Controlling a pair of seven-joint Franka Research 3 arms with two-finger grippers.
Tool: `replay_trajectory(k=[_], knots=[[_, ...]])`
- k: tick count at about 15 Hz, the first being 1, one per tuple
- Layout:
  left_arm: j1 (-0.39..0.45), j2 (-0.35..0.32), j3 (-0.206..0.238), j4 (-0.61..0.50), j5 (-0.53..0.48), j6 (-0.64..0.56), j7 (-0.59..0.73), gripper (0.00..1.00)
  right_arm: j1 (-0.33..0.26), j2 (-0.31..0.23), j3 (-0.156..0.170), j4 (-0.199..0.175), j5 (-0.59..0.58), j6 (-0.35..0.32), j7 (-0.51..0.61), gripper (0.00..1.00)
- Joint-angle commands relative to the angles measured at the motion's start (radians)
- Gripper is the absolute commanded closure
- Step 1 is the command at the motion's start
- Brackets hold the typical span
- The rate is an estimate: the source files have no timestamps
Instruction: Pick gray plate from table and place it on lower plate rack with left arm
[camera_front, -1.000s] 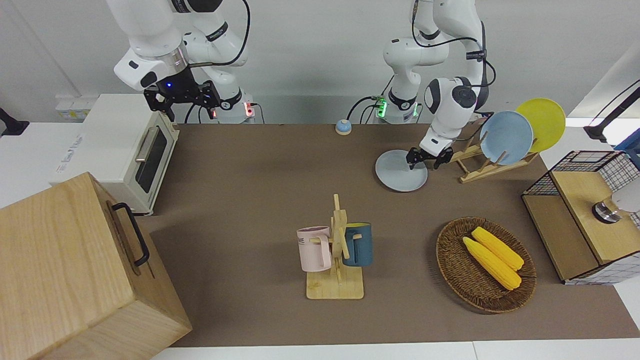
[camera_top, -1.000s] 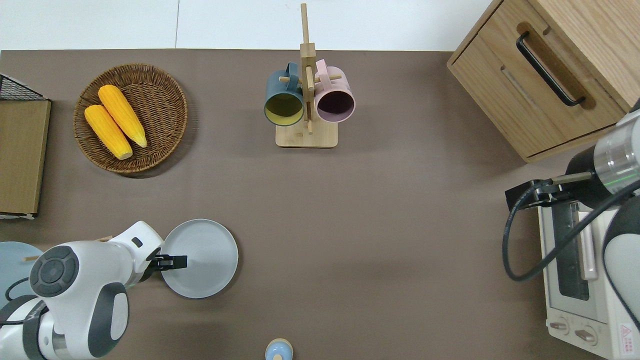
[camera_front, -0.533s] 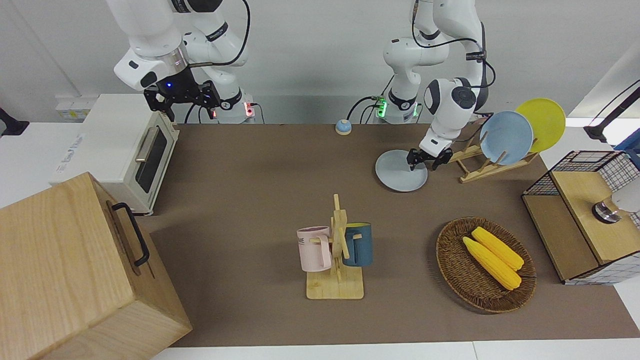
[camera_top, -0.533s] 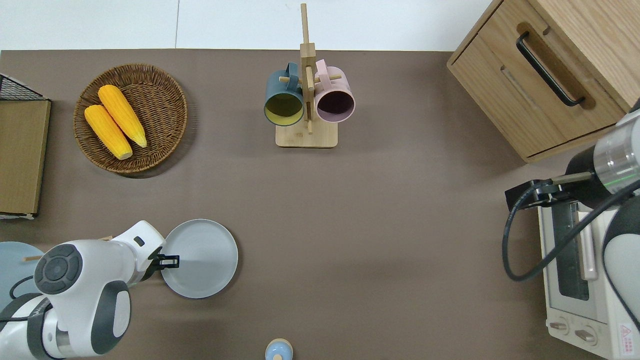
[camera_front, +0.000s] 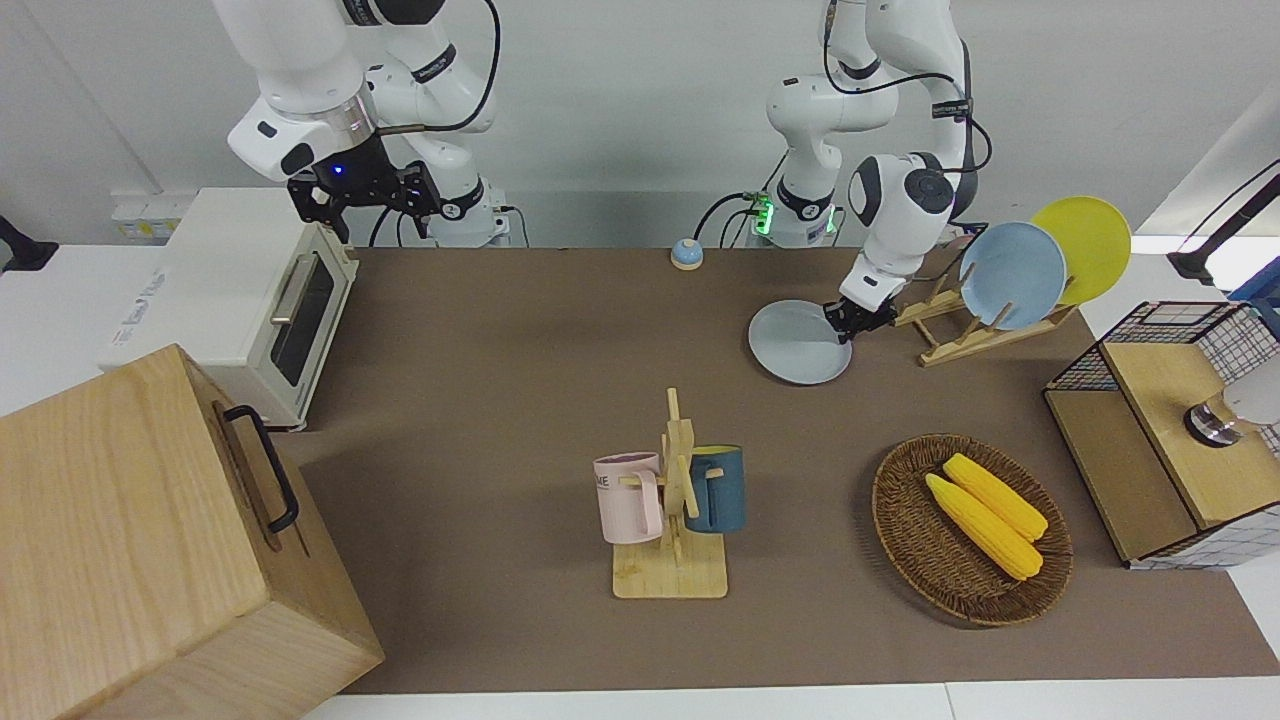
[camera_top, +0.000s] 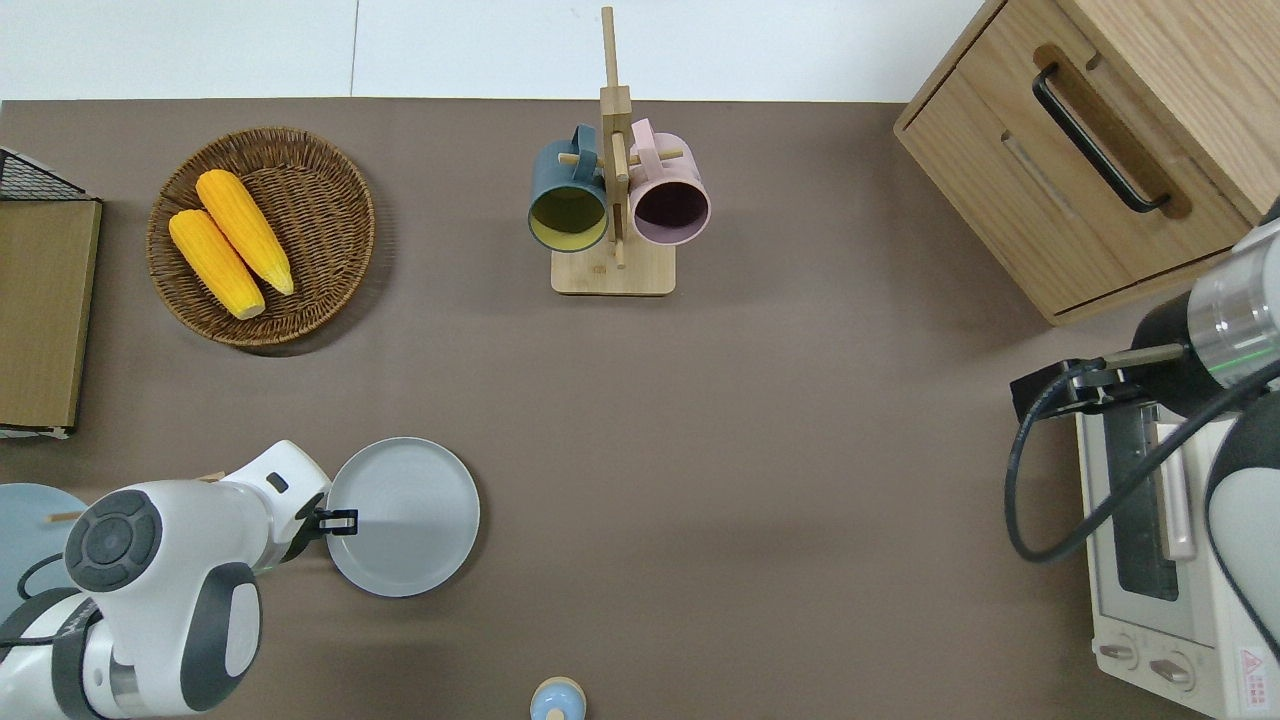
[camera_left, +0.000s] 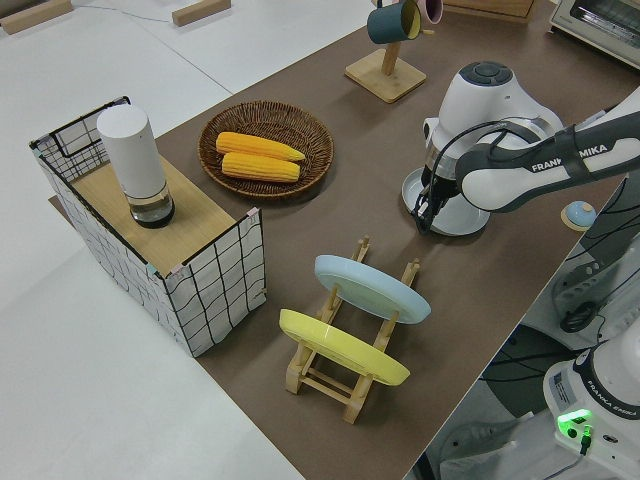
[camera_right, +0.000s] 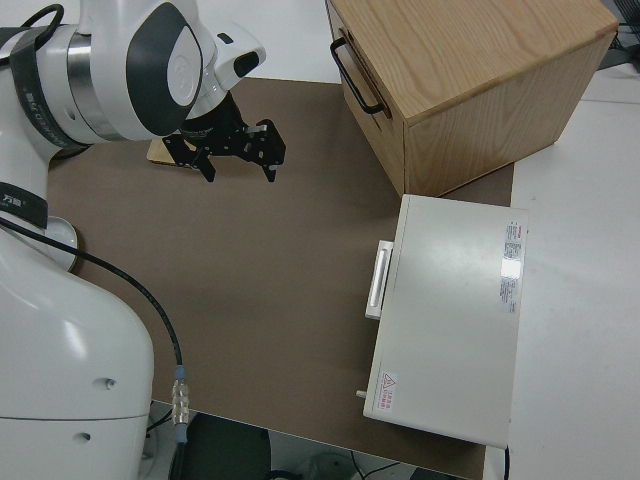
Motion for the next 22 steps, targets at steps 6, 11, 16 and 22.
replay_trajectory(k=[6, 11, 16, 22], knots=[[0.001, -0.013, 0.018, 0.167, -0.005, -0.216, 0.008, 1.0, -0.023, -0.002, 0.021, 0.007, -0.006, -0.011, 0.012, 0.017], [0.007, -0.014, 0.021, 0.418, 0.004, -0.509, -0.003, 1.0, -0.023, -0.002, 0.02, 0.007, -0.006, -0.011, 0.012, 0.017], [0.009, -0.011, 0.038, 0.655, 0.009, -0.759, -0.007, 1.0, -0.023, -0.002, 0.021, 0.007, -0.006, -0.011, 0.012, 0.017], [0.004, -0.005, 0.038, 0.669, 0.141, -0.796, -0.009, 1.0, -0.023, -0.002, 0.021, 0.007, -0.006, -0.011, 0.012, 0.017]])
